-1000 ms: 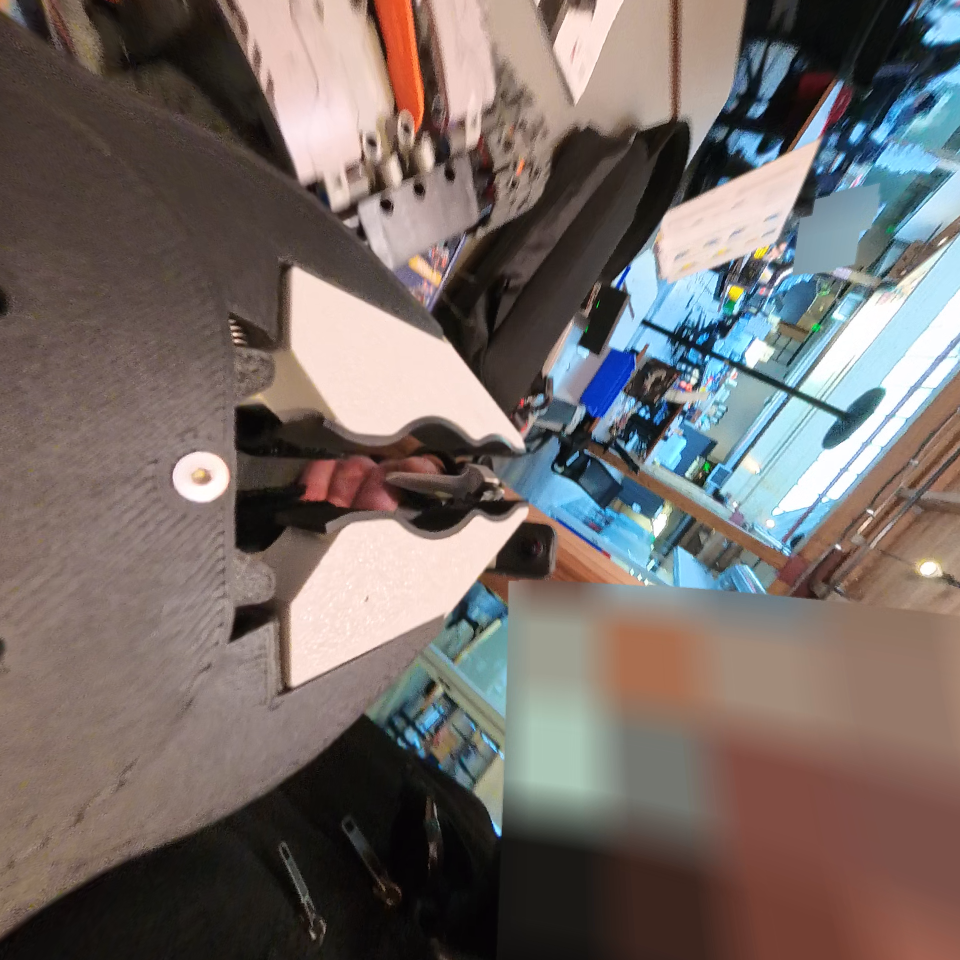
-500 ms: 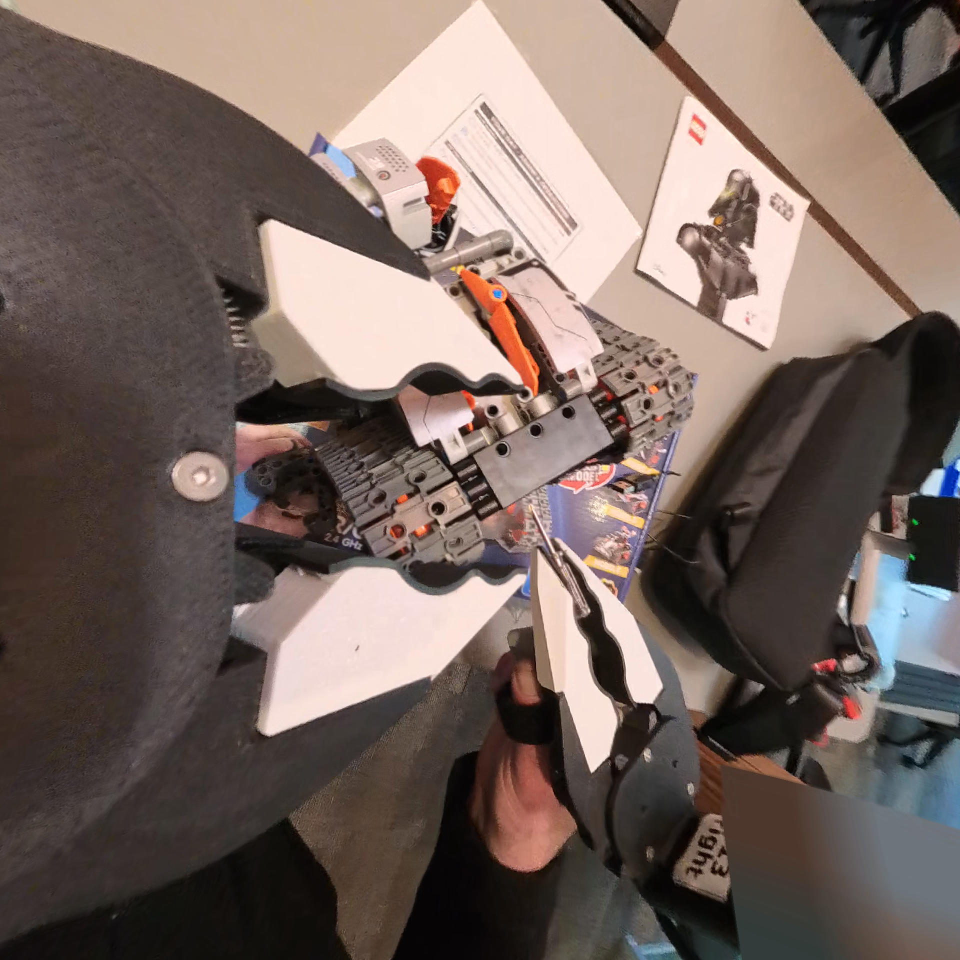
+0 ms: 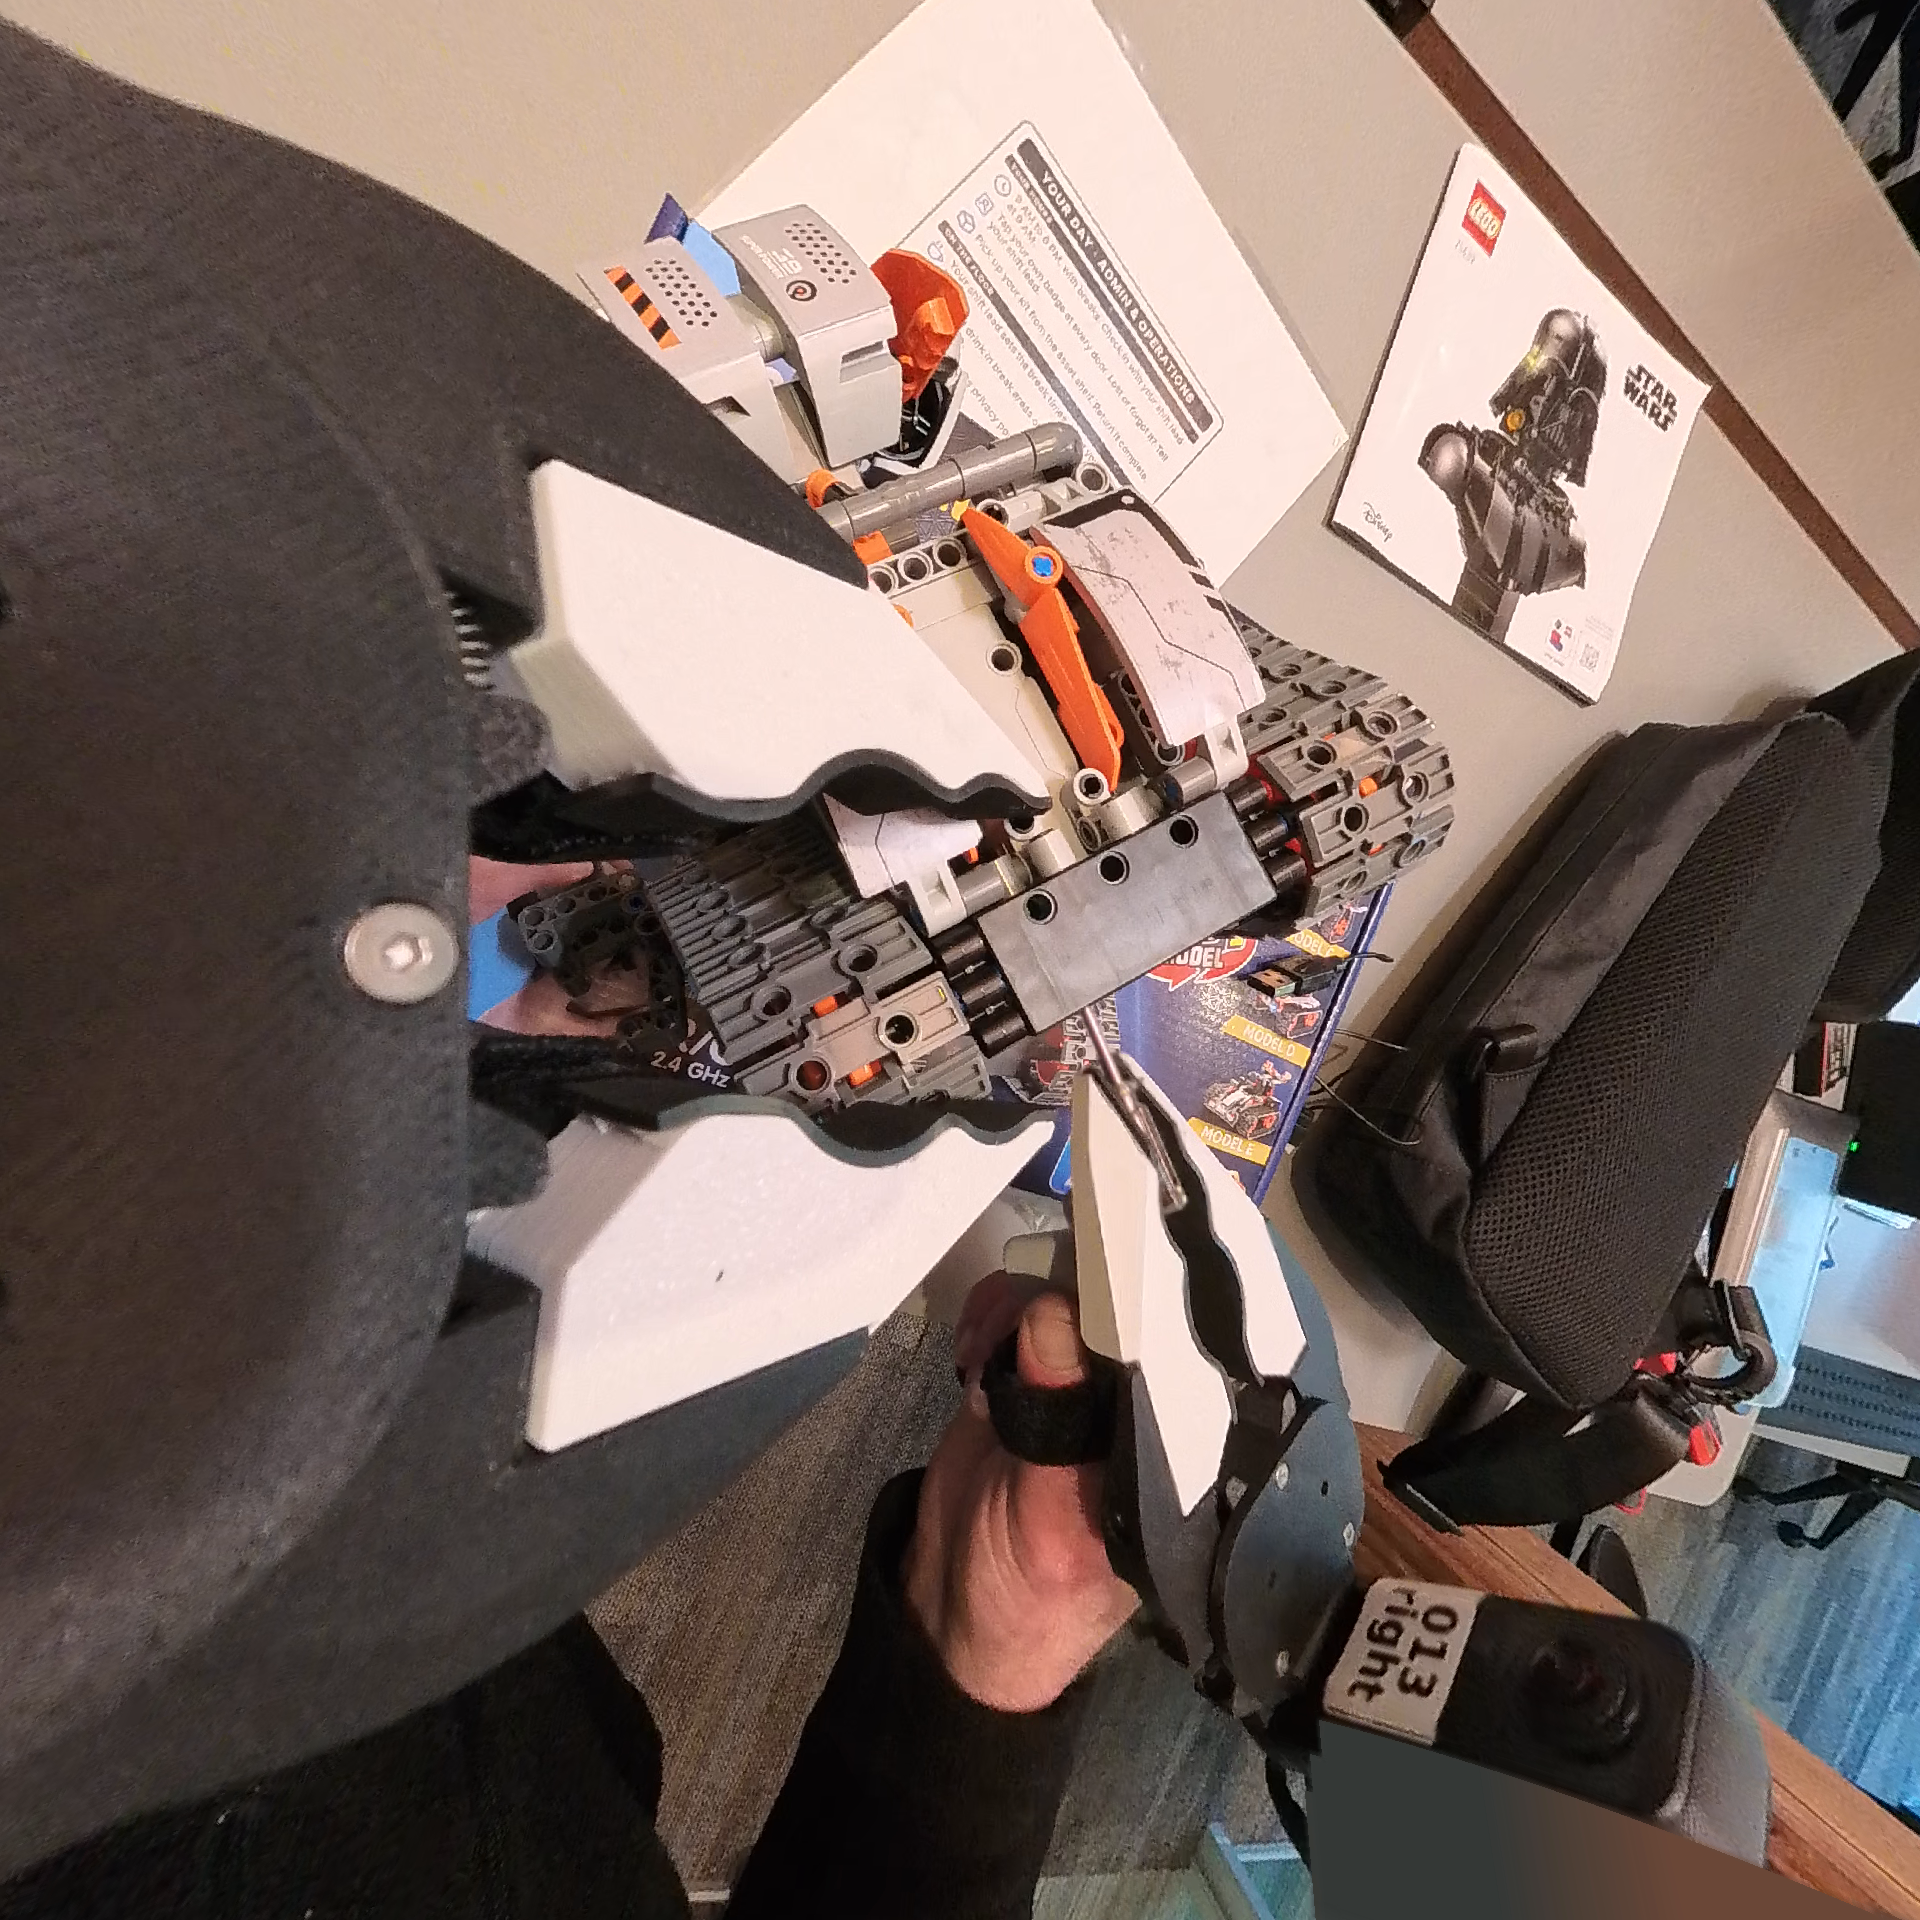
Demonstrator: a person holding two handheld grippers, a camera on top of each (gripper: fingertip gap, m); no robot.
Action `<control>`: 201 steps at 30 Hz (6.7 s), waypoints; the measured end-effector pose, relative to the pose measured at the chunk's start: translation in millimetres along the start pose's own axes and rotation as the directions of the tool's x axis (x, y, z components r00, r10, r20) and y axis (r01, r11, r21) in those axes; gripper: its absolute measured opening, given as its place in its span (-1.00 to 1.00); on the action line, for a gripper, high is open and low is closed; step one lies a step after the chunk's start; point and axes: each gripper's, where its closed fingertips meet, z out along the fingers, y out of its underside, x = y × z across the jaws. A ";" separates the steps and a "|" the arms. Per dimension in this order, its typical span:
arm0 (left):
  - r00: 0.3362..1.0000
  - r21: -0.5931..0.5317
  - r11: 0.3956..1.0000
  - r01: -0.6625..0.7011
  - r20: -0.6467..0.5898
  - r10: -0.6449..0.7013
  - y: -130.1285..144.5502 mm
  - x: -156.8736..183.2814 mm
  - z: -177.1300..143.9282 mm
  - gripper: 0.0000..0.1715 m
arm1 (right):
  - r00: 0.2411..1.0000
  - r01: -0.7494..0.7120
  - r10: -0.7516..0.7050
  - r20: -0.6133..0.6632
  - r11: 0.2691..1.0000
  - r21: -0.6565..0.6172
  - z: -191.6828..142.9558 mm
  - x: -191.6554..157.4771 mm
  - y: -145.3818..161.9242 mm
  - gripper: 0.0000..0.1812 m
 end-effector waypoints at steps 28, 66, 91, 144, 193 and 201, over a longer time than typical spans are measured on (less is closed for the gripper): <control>0.999 0.034 0.999 0.042 -0.024 -0.041 -0.6 -6.5 0.8 -0.42 | 0.999 0.040 -0.037 0.030 0.994 -0.106 10.7 -0.3 -1.1 -0.96; 0.991 0.122 0.984 0.130 -0.041 -0.126 -1.1 -12.9 -6.8 -0.47 | 0.997 0.053 -0.048 0.066 0.995 -0.082 14.3 -1.8 -1.1 -0.96; 0.990 0.141 0.980 0.143 -0.028 -0.141 -1.3 -11.8 -7.1 -0.47 | 0.999 -0.017 0.020 0.049 0.998 -0.055 14.9 -2.7 -0.6 -0.96; 0.986 0.170 0.972 0.165 -0.067 -0.155 -1.7 -12.7 -8.4 -0.47 | 0.850 0.526 -0.506 0.150 0.831 -0.179 18.6 -0.3 2.8 -0.96; 0.986 0.175 0.971 0.162 -0.067 -0.152 -1.8 -13.3 -9.7 -0.49 | 0.997 0.031 -0.019 0.080 0.989 -0.145 16.4 -2.3 4.0 -0.96; 0.986 0.178 0.970 0.166 -0.065 -0.157 -1.9 -13.8 -9.7 -0.49 | 0.980 -0.182 0.190 0.052 0.973 -0.141 18.3 -3.8 4.2 -0.96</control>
